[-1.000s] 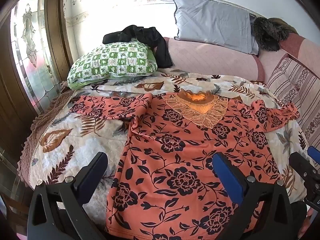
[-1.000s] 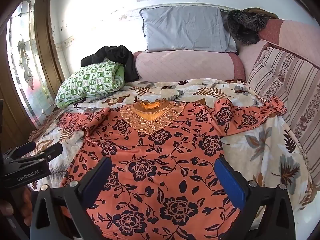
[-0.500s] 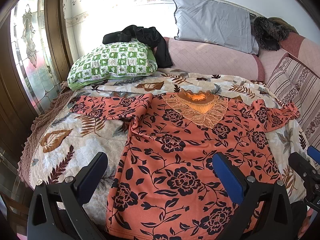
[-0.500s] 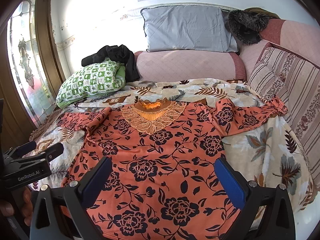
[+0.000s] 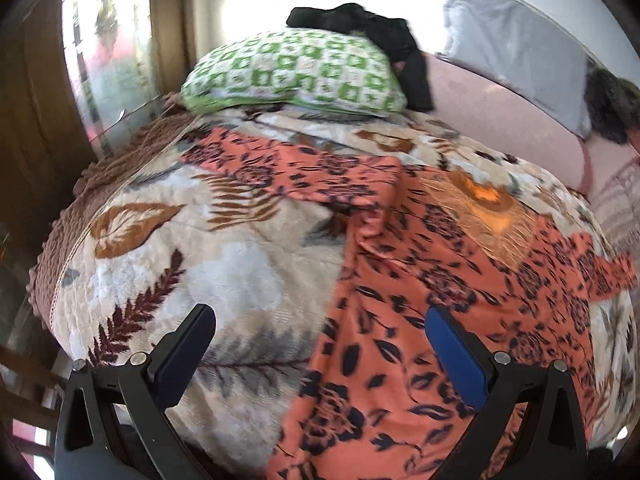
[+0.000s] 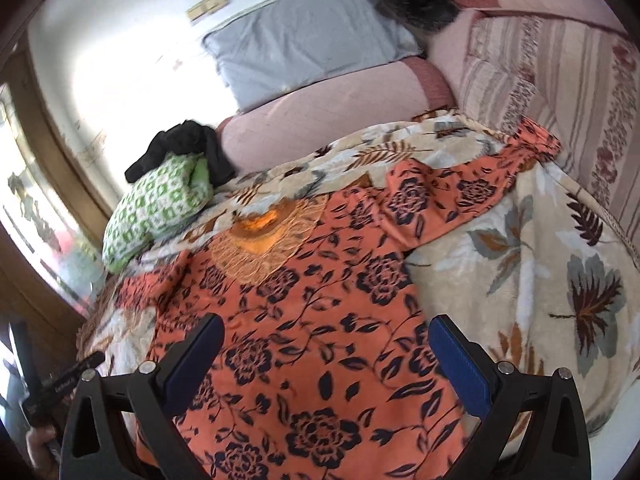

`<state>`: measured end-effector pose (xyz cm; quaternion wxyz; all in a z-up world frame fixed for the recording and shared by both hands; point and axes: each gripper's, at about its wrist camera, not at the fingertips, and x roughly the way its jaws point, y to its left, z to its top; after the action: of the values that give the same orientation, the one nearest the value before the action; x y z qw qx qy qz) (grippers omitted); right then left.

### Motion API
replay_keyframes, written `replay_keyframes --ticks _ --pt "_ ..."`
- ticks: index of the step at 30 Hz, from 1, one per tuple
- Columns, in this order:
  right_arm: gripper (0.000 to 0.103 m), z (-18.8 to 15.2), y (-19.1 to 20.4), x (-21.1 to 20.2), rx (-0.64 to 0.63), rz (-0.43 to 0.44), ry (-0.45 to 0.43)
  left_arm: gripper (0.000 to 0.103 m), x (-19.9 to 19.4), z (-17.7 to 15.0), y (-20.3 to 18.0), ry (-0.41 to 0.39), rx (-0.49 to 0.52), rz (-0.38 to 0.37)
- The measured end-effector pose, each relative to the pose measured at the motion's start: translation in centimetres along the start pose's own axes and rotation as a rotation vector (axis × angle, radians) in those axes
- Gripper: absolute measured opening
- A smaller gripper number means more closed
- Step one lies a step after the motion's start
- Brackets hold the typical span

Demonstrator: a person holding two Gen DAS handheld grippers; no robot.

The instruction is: Fold small clothes

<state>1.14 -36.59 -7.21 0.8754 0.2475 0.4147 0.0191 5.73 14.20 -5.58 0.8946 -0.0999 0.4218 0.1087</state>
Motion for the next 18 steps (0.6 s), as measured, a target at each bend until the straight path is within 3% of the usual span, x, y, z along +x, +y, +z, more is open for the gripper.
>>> replay_keyframes --ticks 6,9,11,13,18 --pt "0.103 10.6 -15.6 5.1 0.434 0.022 -0.106 0.103 8.3 2.1 8.5 0.105 -0.197 0.144" --pt "0.102 15.9 -21.5 7.1 0.579 0.008 -0.202 0.103 9.9 2.3 9.9 0.094 -0.236 0.163" --pt "0.099 19.0 -24.2 8.7 0.623 -0.003 -0.237 0.103 10.5 2.5 10.2 0.071 -0.256 0.157" --pt "0.096 21.4 -26.1 11.1 0.640 -0.010 -0.215 0.103 11.4 2.5 10.2 0.064 -0.260 0.168" --pt "0.078 23.8 -28.6 16.0 0.675 -0.032 -0.172 0.103 14.2 1.7 9.9 0.136 -0.224 0.212"
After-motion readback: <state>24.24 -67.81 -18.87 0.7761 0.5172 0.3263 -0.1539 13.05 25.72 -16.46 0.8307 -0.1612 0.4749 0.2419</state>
